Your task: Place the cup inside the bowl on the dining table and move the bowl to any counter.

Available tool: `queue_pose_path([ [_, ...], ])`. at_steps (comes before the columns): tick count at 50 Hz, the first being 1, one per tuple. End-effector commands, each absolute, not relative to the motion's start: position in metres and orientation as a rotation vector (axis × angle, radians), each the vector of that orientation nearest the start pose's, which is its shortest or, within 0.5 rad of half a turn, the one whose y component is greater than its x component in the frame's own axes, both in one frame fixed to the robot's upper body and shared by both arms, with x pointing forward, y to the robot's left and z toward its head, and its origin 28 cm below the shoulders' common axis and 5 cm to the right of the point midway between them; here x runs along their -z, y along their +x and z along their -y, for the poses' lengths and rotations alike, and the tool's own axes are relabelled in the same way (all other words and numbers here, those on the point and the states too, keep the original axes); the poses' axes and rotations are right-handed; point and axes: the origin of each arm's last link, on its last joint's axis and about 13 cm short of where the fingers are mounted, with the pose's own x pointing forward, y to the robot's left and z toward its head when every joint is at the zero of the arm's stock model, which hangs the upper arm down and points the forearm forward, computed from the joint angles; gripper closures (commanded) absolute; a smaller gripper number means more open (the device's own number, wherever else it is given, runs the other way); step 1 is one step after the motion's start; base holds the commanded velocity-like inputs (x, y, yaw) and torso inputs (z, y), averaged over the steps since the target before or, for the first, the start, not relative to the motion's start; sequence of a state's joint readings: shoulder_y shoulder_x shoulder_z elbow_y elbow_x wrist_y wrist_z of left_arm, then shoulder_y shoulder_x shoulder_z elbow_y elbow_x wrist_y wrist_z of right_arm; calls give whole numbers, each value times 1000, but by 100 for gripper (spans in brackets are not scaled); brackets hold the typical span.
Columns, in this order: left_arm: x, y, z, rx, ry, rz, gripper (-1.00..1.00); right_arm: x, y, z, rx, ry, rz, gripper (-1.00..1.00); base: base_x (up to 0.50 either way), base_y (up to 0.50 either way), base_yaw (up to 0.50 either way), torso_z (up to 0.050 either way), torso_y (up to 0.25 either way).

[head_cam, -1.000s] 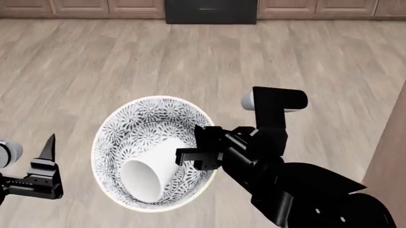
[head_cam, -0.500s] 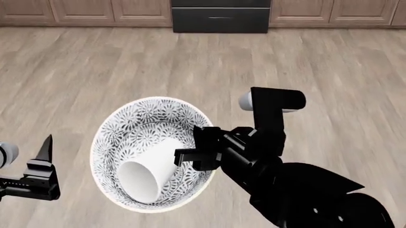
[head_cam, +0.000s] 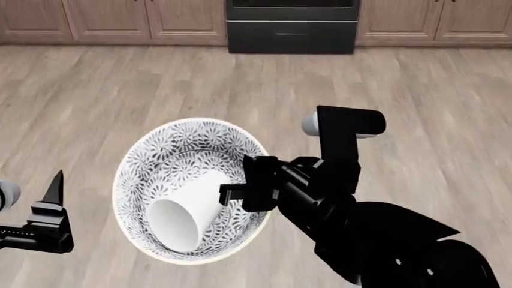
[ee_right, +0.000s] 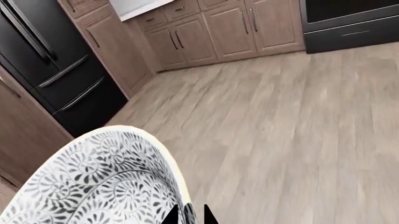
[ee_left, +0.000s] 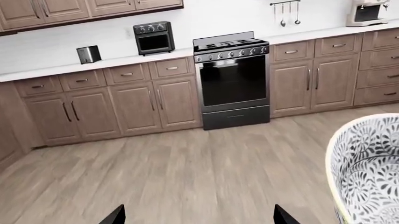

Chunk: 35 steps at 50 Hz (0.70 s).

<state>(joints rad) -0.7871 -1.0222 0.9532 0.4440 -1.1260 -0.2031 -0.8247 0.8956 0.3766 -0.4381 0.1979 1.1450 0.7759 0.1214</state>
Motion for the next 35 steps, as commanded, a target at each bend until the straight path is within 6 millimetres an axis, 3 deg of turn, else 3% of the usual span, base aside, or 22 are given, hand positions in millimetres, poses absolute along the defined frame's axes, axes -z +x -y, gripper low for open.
queue_pose_path([
  [1,-173,232,-257,18,133,-29,-100,-177,334,96,-524,322,-344,100,500,204,0,0,0],
  [21,-172,235,-255,21,134,-31,-100,-176,335,95,-525,327,-347,100,500,191,0,1,2],
  [35,-172,231,-259,20,132,-31,-100,-174,336,94,-526,325,-357,100,500,4,0,0,1],
])
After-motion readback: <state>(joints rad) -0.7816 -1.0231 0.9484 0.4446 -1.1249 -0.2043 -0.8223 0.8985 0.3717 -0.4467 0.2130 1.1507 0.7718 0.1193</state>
